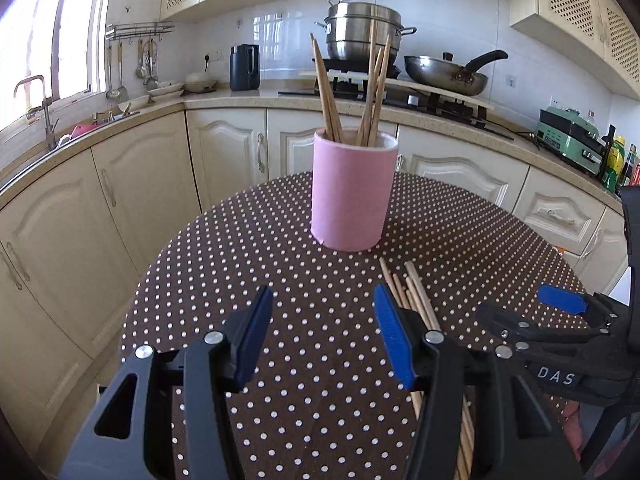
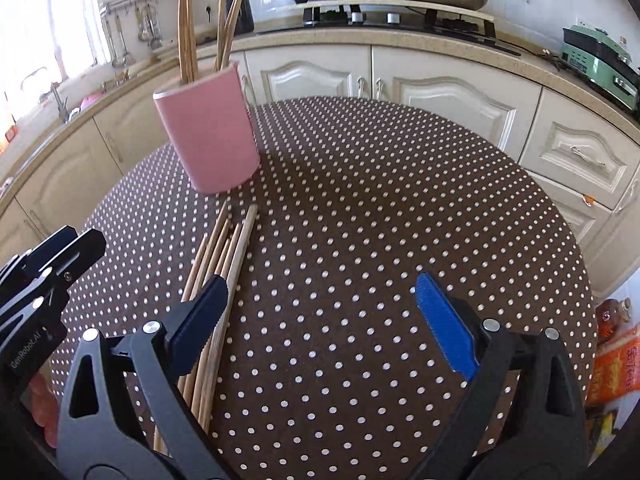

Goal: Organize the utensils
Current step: 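Withdraw both tools from the cup back to the chopstick row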

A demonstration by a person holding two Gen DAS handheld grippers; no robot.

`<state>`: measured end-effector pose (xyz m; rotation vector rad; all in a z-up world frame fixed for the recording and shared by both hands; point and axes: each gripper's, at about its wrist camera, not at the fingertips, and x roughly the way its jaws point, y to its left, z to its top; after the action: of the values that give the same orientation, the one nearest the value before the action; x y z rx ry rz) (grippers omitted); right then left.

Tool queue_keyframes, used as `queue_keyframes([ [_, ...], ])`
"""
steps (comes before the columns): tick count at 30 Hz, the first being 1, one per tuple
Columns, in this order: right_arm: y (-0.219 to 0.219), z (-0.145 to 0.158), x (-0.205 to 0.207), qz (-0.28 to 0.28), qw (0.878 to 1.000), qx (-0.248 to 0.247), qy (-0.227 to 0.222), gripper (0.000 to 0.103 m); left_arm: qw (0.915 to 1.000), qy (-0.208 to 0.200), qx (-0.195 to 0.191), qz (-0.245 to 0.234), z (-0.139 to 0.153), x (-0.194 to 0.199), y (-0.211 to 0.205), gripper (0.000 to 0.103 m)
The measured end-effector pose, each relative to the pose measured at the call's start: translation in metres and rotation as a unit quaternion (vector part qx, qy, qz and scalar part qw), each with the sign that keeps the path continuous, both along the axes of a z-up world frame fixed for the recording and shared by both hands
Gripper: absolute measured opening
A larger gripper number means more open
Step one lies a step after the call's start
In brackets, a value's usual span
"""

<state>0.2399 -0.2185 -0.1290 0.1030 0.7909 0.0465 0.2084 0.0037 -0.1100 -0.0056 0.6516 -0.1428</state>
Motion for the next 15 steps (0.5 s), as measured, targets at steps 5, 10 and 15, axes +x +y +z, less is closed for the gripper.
queue_keyframes([
  [5, 0.014, -0.013, 0.005, 0.002, 0.999, -0.031, 0.018, 0.093, 0.9998, 0.021, -0.002, 0.000, -0.008, 0.000, 0.002, 0.053],
  [10, 0.021, -0.021, 0.013, 0.012, 0.998, -0.039, 0.040, 0.093, 0.9996, 0.029, -0.006, 0.002, -0.011, -0.002, 0.006, 0.053],
  [15, 0.027, -0.023, 0.014, 0.023, 0.998, -0.037, 0.044, 0.093, 0.9994, 0.034, -0.007, 0.003, -0.012, -0.002, 0.006, 0.053],
])
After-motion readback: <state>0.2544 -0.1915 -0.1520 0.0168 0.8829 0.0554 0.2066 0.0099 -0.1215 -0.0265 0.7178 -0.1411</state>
